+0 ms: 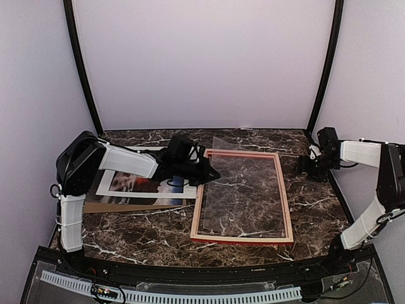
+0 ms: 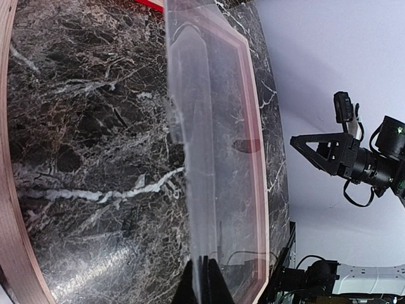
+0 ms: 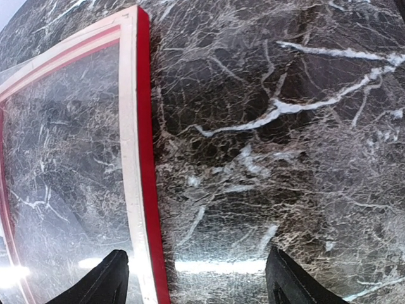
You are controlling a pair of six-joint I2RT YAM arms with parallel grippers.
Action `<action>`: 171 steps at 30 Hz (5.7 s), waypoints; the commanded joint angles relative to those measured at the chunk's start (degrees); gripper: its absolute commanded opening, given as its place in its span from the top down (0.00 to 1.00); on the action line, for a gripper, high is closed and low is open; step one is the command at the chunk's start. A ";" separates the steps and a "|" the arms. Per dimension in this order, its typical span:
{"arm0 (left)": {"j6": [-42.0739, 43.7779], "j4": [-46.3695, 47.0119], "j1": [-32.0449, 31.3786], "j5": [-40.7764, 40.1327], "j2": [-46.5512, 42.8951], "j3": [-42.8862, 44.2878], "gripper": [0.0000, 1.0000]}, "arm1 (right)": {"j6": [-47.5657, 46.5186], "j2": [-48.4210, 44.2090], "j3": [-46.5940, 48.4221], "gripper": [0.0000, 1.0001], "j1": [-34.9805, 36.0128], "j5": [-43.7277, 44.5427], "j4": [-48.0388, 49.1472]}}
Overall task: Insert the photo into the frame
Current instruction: Place the glass panel in the frame body.
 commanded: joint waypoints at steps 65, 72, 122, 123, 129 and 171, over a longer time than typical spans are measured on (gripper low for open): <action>4.48 -5.62 1.46 1.73 0.70 3.15 1.00 | -1.40 2.43 -0.08 0.24 3.95 -0.09 1.68; 4.01 -5.08 1.45 1.41 0.07 2.14 1.00 | -1.31 2.45 -0.12 0.24 3.96 0.03 1.74; 2.96 -3.66 0.71 0.47 -1.77 -0.36 1.00 | -1.40 2.41 -0.19 0.24 4.05 0.22 1.66; 3.00 -3.66 0.69 0.44 -1.77 -0.36 1.00 | -1.40 2.45 -0.13 0.24 4.05 0.24 1.63; 3.10 -4.05 0.67 0.33 -1.86 -0.12 1.00 | -1.40 2.20 -0.25 0.24 4.05 0.28 1.66; 4.68 -6.64 0.40 -1.20 -2.65 0.08 1.00 | -2.53 0.71 0.47 0.24 4.05 0.26 -0.46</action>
